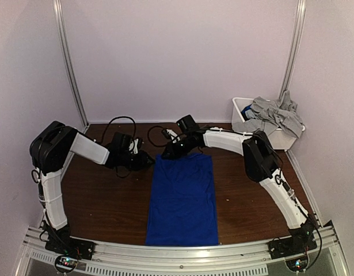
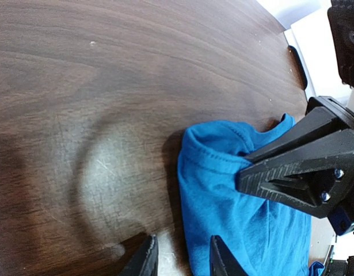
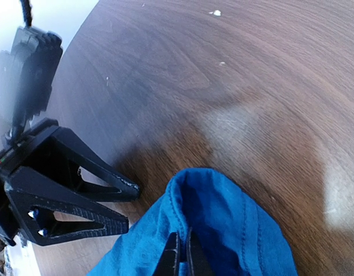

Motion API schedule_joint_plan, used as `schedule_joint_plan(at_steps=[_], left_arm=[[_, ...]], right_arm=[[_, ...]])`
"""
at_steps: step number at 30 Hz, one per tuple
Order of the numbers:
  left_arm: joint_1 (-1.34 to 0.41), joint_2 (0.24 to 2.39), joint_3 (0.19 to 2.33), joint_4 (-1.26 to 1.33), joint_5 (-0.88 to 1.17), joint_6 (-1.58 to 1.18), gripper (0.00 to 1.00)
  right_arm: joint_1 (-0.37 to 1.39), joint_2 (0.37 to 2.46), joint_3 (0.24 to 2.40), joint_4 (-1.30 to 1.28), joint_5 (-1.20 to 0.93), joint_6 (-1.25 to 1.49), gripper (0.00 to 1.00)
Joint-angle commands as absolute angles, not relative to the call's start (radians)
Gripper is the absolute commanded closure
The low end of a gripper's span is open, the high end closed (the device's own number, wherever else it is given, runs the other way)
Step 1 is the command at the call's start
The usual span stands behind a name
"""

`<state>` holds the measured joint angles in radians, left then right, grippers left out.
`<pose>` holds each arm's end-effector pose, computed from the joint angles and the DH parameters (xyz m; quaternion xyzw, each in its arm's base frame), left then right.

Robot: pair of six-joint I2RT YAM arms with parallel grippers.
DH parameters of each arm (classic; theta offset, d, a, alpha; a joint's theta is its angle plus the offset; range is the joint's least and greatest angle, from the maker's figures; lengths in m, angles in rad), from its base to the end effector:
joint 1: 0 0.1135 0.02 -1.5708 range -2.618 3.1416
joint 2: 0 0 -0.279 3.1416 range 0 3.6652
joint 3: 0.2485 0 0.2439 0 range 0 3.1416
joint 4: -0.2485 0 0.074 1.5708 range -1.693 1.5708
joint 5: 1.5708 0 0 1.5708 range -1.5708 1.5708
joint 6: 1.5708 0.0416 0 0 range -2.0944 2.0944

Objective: Fold and stack the mixed laundry pile
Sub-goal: Adjust the 2/3-rectangle-folded T-shirt at the center of the board.

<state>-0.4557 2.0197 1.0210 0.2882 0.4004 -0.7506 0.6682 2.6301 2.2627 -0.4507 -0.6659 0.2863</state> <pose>0.3562 -0.1926 0.1253 -0.0488 0.8933 -0.3807 0.2340 0.4381 0.3785 0.1432 -0.2847 0.8402 0.4295 0.1689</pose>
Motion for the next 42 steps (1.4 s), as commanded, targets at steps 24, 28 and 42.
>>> schedule_joint_plan(at_steps=[24, 28, 42], left_arm=[[-0.442, 2.178, 1.164, 0.397, 0.459, -0.77, 0.63], [-0.442, 2.219, 1.207, 0.39, 0.474, -0.766, 0.63], [-0.442, 2.252, 1.263, 0.373, 0.436, -0.755, 1.0]], right_arm=[[0.631, 2.638, 2.241, -0.437, -0.607, 0.317, 1.0], [0.629, 2.653, 2.252, -0.441, -0.601, 0.32, 1.0], [0.614, 2.589, 2.244, -0.435, -0.573, 0.327, 0.87]])
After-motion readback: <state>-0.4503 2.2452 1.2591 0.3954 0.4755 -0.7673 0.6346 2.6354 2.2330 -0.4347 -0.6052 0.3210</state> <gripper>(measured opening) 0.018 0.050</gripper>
